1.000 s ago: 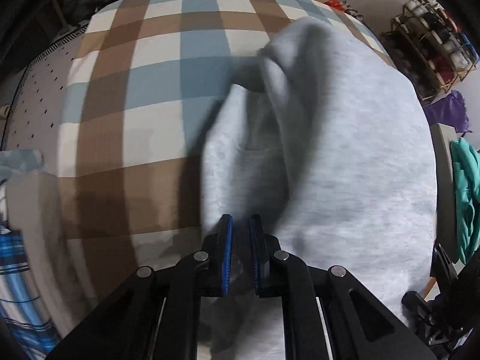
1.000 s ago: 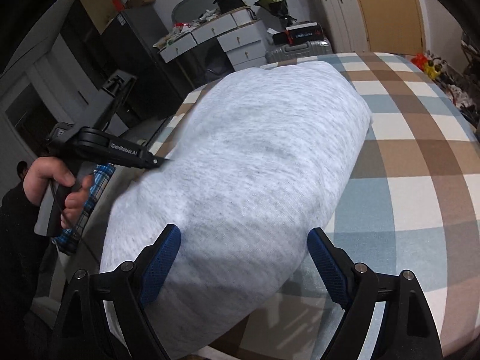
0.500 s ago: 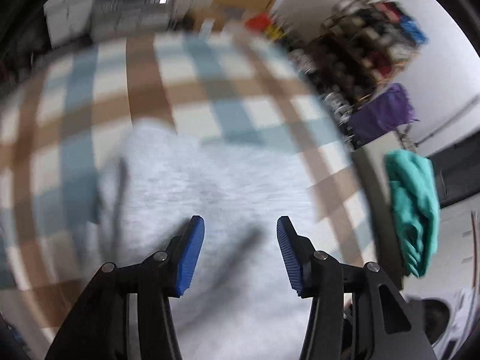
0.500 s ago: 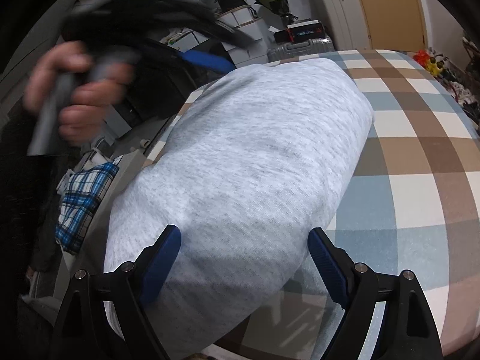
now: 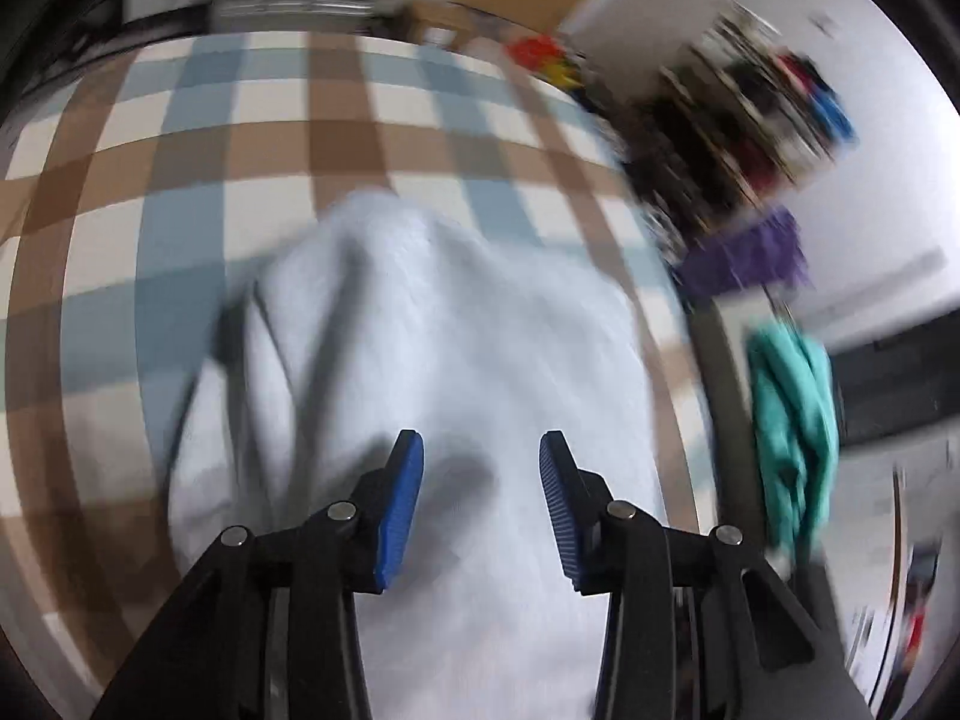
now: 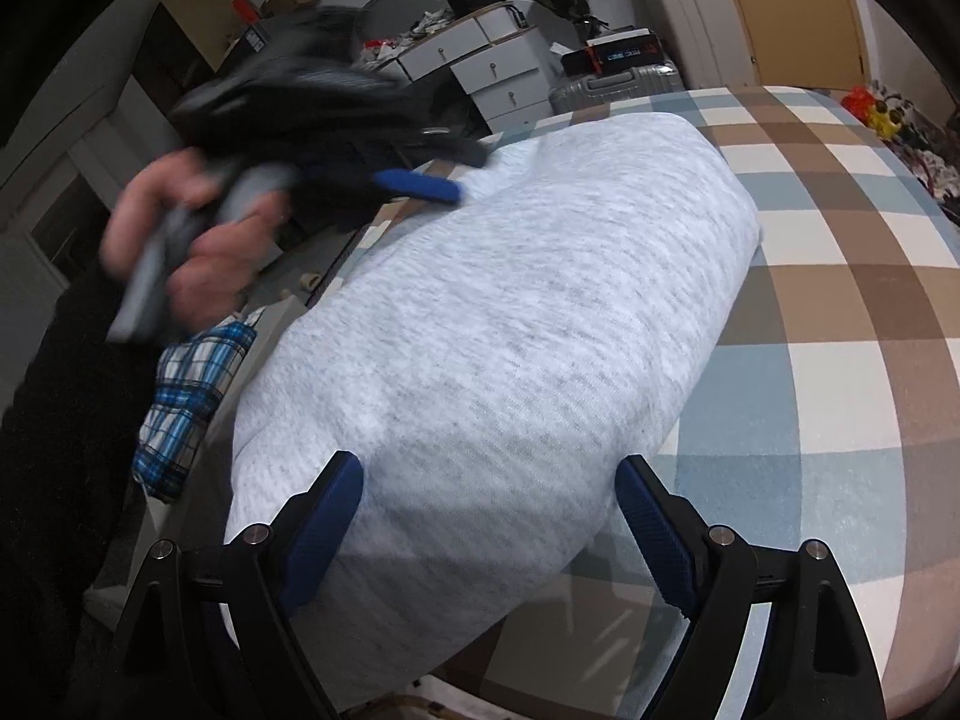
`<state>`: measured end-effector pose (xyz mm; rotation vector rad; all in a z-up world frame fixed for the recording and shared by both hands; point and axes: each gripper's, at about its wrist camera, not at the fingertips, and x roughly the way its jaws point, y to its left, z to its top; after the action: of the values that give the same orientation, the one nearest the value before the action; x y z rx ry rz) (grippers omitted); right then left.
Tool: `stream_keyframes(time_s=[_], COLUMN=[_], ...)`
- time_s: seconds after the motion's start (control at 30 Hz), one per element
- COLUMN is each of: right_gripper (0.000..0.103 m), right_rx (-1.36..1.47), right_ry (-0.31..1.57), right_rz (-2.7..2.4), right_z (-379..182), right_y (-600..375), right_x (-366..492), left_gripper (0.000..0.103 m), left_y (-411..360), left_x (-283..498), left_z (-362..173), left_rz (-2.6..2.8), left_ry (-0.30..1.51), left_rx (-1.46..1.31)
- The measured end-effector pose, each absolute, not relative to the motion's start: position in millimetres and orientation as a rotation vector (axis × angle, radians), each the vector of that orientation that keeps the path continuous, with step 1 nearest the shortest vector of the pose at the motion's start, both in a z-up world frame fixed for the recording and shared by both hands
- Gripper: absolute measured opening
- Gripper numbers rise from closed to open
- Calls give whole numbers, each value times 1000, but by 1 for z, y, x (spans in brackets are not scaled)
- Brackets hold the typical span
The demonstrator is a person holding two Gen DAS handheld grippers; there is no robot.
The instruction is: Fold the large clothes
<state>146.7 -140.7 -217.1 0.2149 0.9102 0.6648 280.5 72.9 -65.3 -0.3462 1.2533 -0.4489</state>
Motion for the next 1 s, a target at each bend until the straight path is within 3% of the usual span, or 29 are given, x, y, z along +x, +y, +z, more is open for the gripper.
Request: stream_keyframes(time_s=[0.17,0.33,0.43,0.63,0.8,1.0], right_gripper=[87,86,81,81,80,61], right_rx=[205,196,243,347,187,303], right_ry=[907,904,872,772,809,895], right_rz=[649,641,659,893,873,884], right_z=[-217,-218,-209,-187,-193,-207], right_y=[-136,-135,-145,-147,-121,-130], right_x=[146,144,139,109,102,124], left_gripper=[35,35,35,35,35,36], left_y=[59,72,70,61,60,73], left_x=[221,216,215,180,164,164], left_z=[-93,-122,-112,-72,-101,-135], left_rz=[-463,-419,-384,-414,-395,-417], left_ry=[1302,1254,1267,1270,1300,1273], left_rx=[-176,-281,-247,-157,-77,-158])
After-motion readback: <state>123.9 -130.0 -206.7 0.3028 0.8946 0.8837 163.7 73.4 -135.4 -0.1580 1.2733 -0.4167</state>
